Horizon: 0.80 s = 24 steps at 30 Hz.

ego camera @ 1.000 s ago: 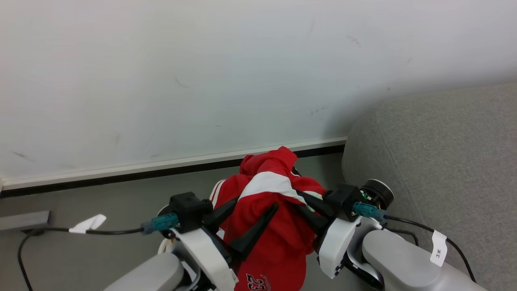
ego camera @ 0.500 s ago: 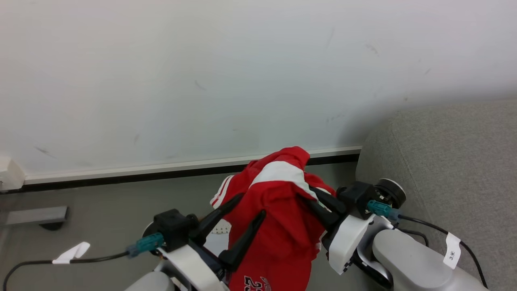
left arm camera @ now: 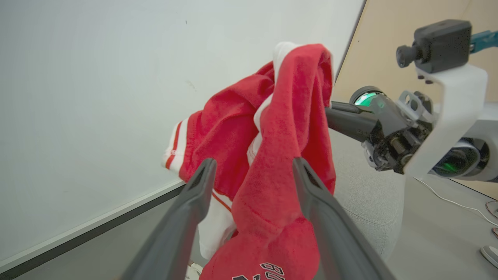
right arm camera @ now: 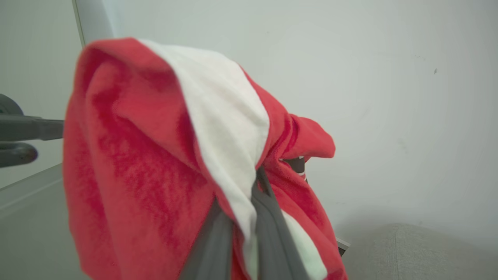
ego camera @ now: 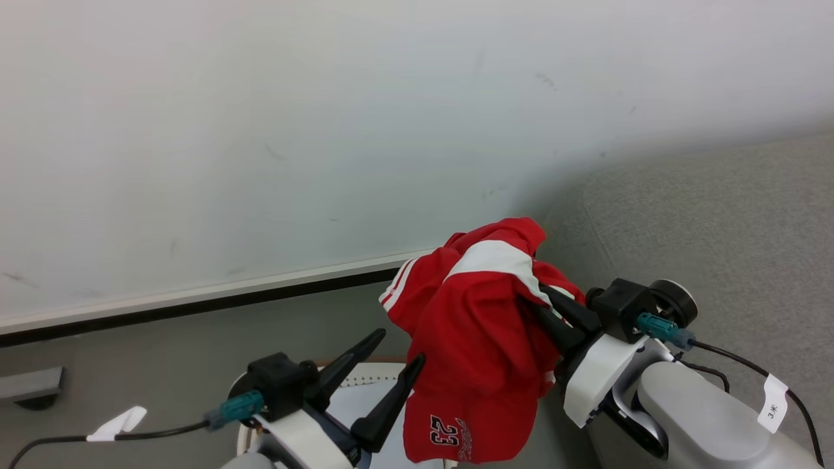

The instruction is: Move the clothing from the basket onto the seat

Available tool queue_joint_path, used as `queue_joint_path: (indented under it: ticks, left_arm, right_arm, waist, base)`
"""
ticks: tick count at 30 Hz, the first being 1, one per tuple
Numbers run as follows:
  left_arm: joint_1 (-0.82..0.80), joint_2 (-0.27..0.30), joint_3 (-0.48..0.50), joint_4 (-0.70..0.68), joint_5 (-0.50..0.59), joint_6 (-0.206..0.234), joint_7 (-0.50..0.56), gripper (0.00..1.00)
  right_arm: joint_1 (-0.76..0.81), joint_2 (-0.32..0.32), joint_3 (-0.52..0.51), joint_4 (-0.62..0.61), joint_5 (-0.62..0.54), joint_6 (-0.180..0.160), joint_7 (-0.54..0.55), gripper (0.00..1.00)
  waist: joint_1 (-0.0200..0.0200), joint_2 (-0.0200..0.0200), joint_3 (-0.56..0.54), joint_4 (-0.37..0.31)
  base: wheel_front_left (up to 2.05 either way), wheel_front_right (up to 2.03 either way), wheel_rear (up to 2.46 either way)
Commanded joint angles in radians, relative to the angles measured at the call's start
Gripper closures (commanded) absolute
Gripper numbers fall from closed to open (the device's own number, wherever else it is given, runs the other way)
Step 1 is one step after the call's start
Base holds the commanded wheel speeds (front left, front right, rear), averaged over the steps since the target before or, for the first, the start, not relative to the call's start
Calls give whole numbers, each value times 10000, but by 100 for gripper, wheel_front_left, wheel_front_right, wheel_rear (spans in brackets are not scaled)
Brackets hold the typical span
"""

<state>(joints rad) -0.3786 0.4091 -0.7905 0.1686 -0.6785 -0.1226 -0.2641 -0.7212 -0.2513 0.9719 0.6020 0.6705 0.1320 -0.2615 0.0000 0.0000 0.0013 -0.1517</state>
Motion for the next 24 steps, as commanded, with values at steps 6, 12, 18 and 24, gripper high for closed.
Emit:
queue_joint_path:
  ticks: [6,12,18,24]
  left_arm:
    - [160,-38,-74,90,205,-38,-6,0]
    - [145,-88,-118,131,200,-66,-4,0]
    - [84,-142,-119,133,195,-69,-4,0]
    - [42,-283,-142,141,216,-78,-4,0]
  right_arm:
    - [145,-323,-309,-251,-210,-25,-54,100]
    - [194,-589,-389,-393,-291,-25,-54,100]
    - [266,-790,-444,-529,-305,-25,-49,100]
    - [303,-1016,-480,-677,-285,-25,-48,100]
  waist:
    - [0,0,-27,-867]
    - [0,0,-60,-1565]
    - [0,0,-96,-2193]
    - [0,0,-69,-2483]
  base:
    - [0,0,0]
    - [0,0,0]
    - [0,0,0]
    - [0,0,0]
